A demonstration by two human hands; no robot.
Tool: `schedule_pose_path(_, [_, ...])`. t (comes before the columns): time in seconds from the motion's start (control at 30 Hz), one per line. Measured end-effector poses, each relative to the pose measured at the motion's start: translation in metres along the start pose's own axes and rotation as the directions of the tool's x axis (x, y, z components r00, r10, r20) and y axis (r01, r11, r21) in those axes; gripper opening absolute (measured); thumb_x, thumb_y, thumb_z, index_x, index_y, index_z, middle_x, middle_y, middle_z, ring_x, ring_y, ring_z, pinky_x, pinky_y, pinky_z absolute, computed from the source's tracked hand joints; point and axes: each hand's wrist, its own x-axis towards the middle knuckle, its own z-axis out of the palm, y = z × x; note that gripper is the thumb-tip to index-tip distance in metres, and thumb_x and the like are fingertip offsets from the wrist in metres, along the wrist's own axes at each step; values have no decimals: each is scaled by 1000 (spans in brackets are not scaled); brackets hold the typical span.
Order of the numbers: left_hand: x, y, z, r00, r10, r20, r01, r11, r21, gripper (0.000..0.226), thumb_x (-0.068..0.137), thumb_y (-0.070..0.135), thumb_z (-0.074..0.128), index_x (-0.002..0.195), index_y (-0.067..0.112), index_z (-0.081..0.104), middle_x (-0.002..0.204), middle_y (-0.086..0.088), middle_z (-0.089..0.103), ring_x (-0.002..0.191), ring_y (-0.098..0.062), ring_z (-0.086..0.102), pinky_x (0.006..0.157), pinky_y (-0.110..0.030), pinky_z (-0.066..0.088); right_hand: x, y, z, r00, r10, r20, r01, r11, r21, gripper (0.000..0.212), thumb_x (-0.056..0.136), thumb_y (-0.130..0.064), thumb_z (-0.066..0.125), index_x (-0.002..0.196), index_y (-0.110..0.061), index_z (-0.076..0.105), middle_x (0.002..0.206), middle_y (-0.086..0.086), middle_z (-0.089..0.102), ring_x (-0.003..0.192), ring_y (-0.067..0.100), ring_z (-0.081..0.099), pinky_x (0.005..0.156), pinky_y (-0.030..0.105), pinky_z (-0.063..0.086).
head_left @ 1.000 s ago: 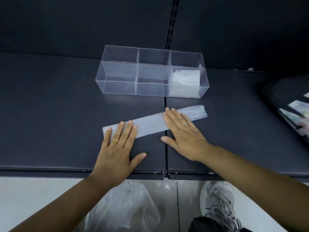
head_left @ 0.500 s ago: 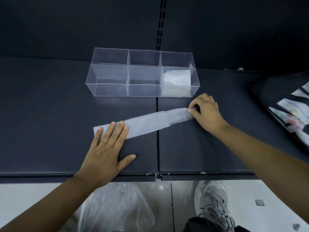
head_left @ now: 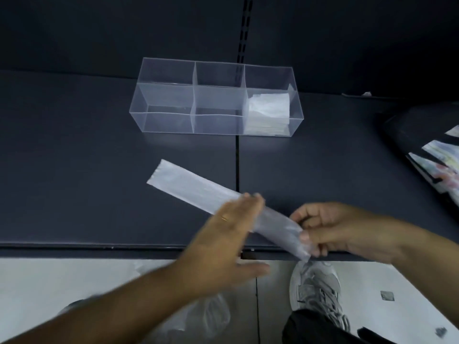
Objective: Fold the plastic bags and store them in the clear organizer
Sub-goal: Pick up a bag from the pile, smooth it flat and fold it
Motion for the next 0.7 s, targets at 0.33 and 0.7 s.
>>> schedule_pose_path(0.33, [4, 42, -18, 939, -338, -57, 131, 508, -852, 23, 93, 22, 53, 104, 32, 70, 110, 10, 71, 112, -7, 62, 100, -20, 43, 16, -40, 6, 890, -441, -113, 420, 892, -168, 44, 90, -53, 43, 112, -20, 63, 107, -7, 68, 60, 12, 45, 61, 22, 41])
schedule_pose_path(0.7, [16, -42, -50, 831, -523, 191, 235, 20, -972, 34, 103, 22, 36, 125, 5, 55, 121, -12, 66, 115, -21, 62, 95, -34, 51, 85, -24, 42, 966, -254, -38, 236, 936, -260, 9, 91, -21, 64, 86, -15, 63, 61, -3, 56, 42, 7, 30, 42, 21, 25])
